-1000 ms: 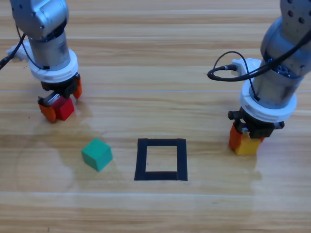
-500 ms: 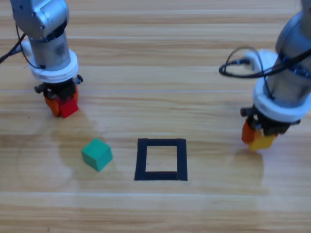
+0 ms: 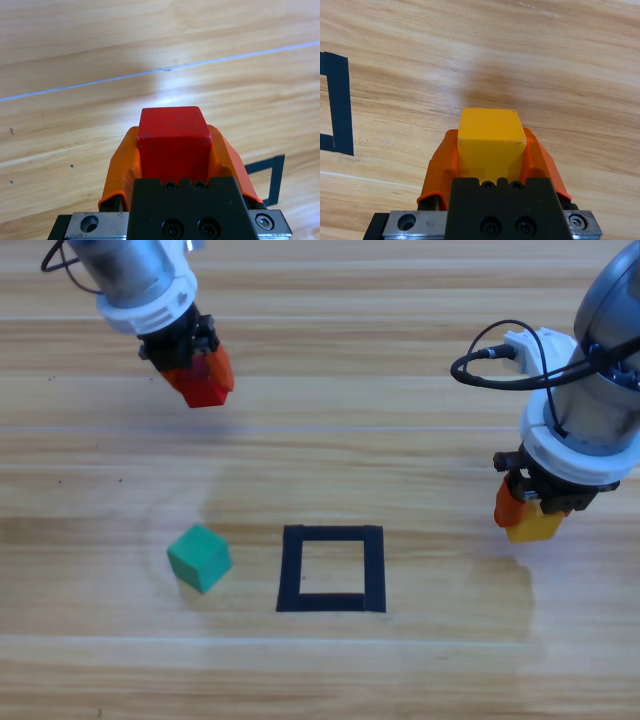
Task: Stack the blocks in the rectangular block: red at the bottom, yellow in the middle, green on top
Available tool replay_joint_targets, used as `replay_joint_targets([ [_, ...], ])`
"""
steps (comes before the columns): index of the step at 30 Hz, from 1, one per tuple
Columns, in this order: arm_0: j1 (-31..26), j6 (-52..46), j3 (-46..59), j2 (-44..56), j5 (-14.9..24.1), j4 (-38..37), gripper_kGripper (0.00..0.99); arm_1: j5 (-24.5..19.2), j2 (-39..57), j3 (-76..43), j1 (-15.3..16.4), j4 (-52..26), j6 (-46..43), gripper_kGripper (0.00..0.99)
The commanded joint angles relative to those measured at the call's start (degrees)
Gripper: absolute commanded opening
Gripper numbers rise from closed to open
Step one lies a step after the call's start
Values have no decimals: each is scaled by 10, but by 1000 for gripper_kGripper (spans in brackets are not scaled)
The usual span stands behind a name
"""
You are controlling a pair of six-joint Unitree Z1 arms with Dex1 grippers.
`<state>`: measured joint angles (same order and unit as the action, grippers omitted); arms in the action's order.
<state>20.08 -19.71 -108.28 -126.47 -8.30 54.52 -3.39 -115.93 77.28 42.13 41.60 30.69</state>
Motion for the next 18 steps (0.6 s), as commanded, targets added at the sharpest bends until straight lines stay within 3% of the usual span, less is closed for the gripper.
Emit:
replay_joint_targets([
  [1, 73, 42, -40, 5, 18, 46, 0, 6, 24, 1, 18, 9, 9, 176],
  [7, 163, -25, -203, -66, 95, 190, 0, 15, 21, 4, 18, 9, 11, 175],
  [18, 233, -223, -178, -73, 135, 217, 0, 25, 18, 10, 18, 14, 16, 176],
])
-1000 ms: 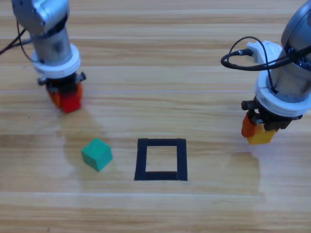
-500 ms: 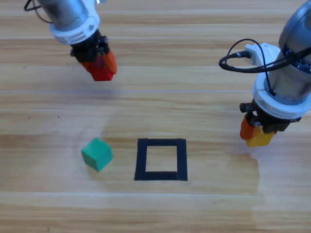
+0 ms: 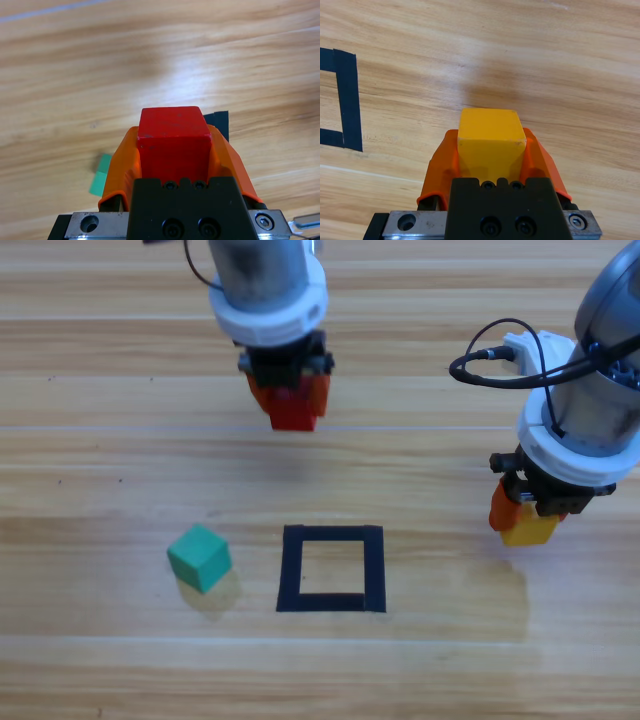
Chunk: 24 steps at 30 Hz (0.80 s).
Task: Stack the blocks in the rectangular block: red at the bottom, yellow in the middle, green on top
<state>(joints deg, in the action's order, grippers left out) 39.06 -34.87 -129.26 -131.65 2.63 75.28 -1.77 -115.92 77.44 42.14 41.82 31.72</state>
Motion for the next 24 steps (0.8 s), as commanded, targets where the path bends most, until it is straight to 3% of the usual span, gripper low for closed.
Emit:
replay_joint_targets([
  [1, 49, -89, 35, -23, 29, 11, 0, 10, 16, 10, 18, 12, 5, 176],
  [11, 115, -220, 60, -39, 49, 22, 0, 13, 8, 12, 18, 11, 1, 176],
  [24, 128, -227, 60, -74, 40, -1, 0, 15, 0, 13, 18, 12, 1, 176],
])
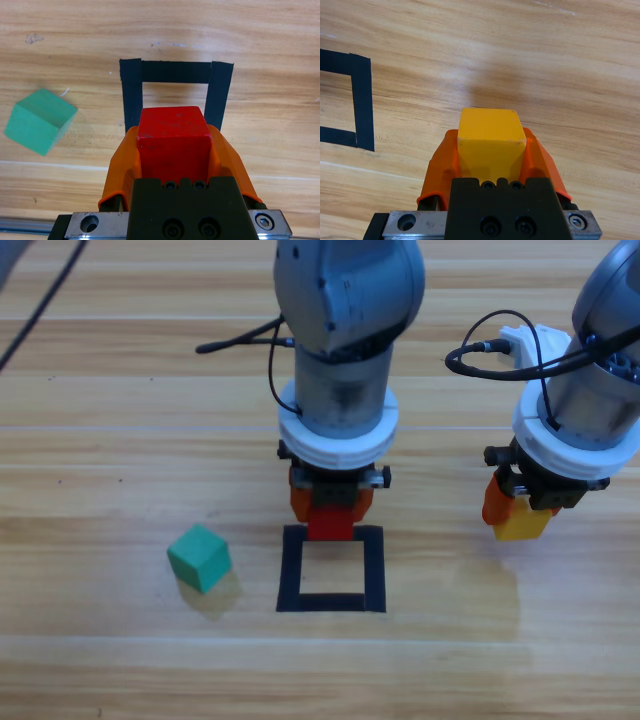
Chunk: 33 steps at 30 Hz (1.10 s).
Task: Stack the blocks in the rectangular block: red at the bottom, yellow in the middle, green on top
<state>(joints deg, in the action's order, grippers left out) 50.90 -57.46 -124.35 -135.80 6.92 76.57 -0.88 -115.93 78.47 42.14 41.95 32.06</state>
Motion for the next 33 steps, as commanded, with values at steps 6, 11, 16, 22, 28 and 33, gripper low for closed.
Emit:
replay_joint_targets([
  [6, 10, -1, 36, -35, -10, -45, 0, 6, -3, 4, 18, 10, -2, 176],
  [11, 9, 2, 96, -22, -17, -98, 0, 6, -6, 4, 18, 9, -2, 176],
  [16, 9, 2, 142, -1, -20, -133, 0, 6, -8, 5, 18, 10, -2, 176],
  [22, 9, 1, 154, 4, -21, -142, 0, 7, -11, 5, 18, 9, -2, 176],
  [28, 12, -6, 159, 10, -23, -150, 0, 6, -11, 5, 18, 10, -2, 176],
  [33, 16, -10, 177, 15, -28, -171, 0, 7, -11, 5, 18, 9, -2, 176],
])
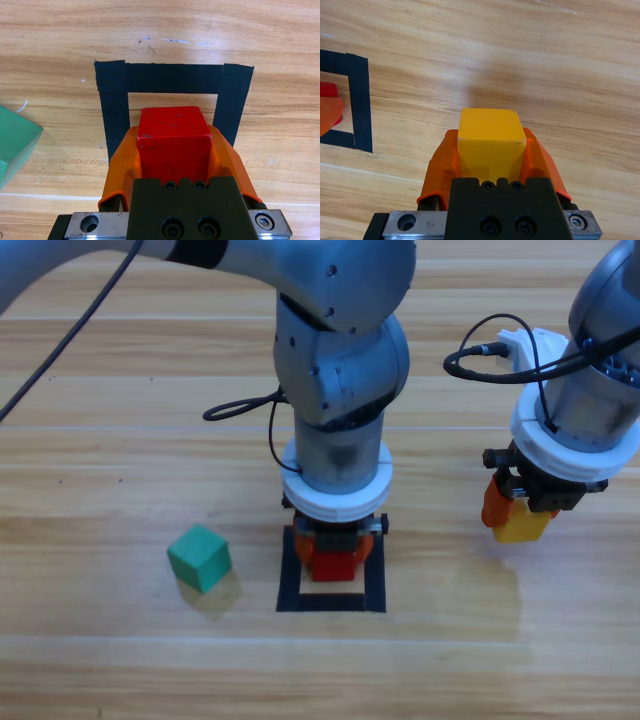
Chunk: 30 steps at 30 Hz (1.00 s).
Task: Stack the blocks in the rectangular block: red at the bottom, yellow in the middle, green on top
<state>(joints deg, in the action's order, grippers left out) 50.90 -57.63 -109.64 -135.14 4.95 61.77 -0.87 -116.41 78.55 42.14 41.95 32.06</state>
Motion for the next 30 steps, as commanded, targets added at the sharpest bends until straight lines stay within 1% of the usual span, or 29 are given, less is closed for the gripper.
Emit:
replay_joint_targets([
  [1, 16, -10, 37, 10, -8, -27, 0, 6, -7, 4, 18, 10, -2, 176],
  [9, 17, -12, 73, 27, -8, -55, 0, 7, -7, 4, 18, 10, -2, 176],
  [30, 24, -8, 70, 22, 1, -63, 0, 6, -7, 3, 18, 10, -4, 176],
])
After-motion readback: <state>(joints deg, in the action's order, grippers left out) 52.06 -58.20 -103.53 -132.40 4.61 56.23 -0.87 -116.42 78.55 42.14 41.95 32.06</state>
